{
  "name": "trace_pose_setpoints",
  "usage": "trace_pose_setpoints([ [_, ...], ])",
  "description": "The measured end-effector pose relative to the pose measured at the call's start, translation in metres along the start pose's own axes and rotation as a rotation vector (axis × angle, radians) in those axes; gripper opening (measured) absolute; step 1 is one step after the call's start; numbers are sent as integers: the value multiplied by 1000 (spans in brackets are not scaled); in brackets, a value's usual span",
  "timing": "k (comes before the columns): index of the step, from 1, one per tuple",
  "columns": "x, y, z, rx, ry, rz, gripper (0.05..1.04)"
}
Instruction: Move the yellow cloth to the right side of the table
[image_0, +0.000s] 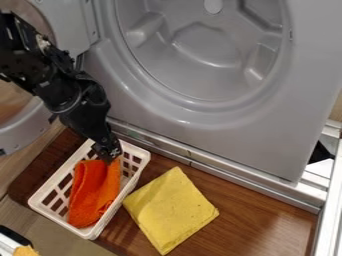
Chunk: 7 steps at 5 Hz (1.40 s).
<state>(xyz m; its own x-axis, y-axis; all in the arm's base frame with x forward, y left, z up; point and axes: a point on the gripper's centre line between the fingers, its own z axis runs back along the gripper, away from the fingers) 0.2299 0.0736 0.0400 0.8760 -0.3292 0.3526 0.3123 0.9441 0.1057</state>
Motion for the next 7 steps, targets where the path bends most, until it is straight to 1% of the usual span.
trace_pose_setpoints([
  [1,-3,-3,-4,-14,12,3,1001],
  [2,10,-25,-11,-46,-4,-80,1001],
  [4,25,-69,-30,-106,-1,-216,1001],
  [5,24,-89,-45,-164,-25,-277,1001],
  [6,18,-97,-59,-185,-1,-305,1001],
  [7,10,-102,-77,-197,41,-320,1001],
])
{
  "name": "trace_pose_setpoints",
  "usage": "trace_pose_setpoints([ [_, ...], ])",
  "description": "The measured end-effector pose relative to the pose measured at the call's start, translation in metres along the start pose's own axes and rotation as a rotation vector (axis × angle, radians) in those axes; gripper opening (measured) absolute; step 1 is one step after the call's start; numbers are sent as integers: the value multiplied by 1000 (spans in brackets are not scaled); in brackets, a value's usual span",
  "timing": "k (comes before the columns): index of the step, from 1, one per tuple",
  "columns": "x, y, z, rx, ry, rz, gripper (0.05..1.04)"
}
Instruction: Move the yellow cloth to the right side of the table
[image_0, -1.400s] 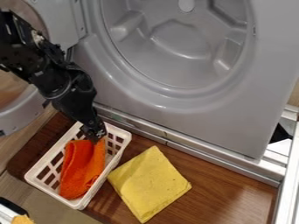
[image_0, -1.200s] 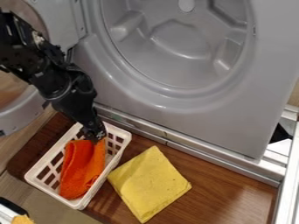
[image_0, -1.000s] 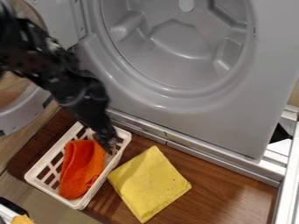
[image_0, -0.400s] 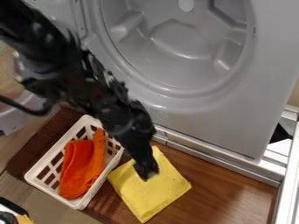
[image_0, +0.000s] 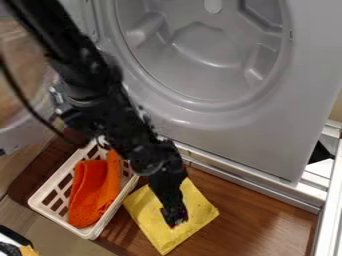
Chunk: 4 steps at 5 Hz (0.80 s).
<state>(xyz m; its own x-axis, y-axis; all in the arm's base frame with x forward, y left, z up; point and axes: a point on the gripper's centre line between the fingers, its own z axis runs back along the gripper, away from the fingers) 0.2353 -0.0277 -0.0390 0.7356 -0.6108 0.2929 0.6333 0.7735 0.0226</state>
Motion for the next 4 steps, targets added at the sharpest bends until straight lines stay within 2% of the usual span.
trace_pose_setpoints([
  [2,-1,8,-20,14,24,6,1001],
  [4,-1,14,-39,26,71,15,1001],
])
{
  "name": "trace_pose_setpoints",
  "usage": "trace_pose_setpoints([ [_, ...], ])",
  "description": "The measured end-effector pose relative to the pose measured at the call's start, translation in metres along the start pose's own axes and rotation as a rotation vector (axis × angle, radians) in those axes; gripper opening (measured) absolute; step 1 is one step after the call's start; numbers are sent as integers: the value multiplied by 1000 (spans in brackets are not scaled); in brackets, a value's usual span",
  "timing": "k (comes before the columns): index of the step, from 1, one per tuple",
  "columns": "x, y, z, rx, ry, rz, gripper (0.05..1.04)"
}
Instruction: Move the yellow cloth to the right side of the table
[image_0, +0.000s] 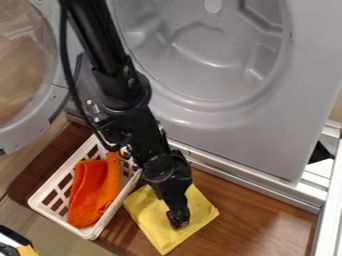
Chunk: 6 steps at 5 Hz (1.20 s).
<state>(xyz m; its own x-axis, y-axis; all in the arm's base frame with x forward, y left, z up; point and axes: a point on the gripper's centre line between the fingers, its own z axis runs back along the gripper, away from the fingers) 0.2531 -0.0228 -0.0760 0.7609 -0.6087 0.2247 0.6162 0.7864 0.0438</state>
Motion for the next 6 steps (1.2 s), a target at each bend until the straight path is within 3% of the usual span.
trace_pose_setpoints([
  [1,3,2,-2,8,4,6,1001],
  [2,13,-8,-3,-5,-29,-30,1001],
  [4,44,-50,-9,-74,-85,-177,1001],
  [6,78,-76,-16,-108,-133,-267,1001],
])
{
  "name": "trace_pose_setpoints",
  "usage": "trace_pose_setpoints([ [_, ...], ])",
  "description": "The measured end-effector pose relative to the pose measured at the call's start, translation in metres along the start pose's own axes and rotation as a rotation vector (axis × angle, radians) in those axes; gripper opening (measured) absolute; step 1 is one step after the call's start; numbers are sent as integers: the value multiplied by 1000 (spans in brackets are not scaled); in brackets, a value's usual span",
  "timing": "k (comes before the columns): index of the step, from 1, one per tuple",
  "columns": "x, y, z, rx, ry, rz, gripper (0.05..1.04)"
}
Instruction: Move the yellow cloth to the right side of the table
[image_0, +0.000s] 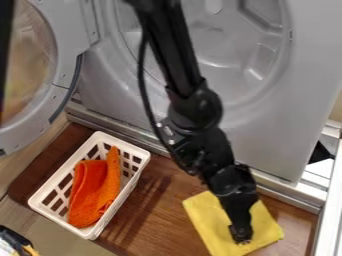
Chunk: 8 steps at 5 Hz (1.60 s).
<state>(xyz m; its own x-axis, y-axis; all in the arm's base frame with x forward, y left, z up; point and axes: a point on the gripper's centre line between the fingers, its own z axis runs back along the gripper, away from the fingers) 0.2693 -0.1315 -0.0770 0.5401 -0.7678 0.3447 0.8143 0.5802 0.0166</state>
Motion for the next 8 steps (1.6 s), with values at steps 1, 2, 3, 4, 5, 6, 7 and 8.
trace_pose_setpoints([
  [1,10,-5,-4,-15,-9,-37,1001],
  [2,10,-7,-5,-24,-9,-35,1001],
  [3,8,-13,-3,-32,-26,-40,997],
  [4,6,-16,2,-38,-37,-36,999],
  [5,8,-15,16,-16,-70,-45,998],
  [6,9,-14,28,6,-93,-46,999],
  [7,14,-15,43,33,-135,-54,998],
  [8,17,-18,58,42,-181,-65,998],
])
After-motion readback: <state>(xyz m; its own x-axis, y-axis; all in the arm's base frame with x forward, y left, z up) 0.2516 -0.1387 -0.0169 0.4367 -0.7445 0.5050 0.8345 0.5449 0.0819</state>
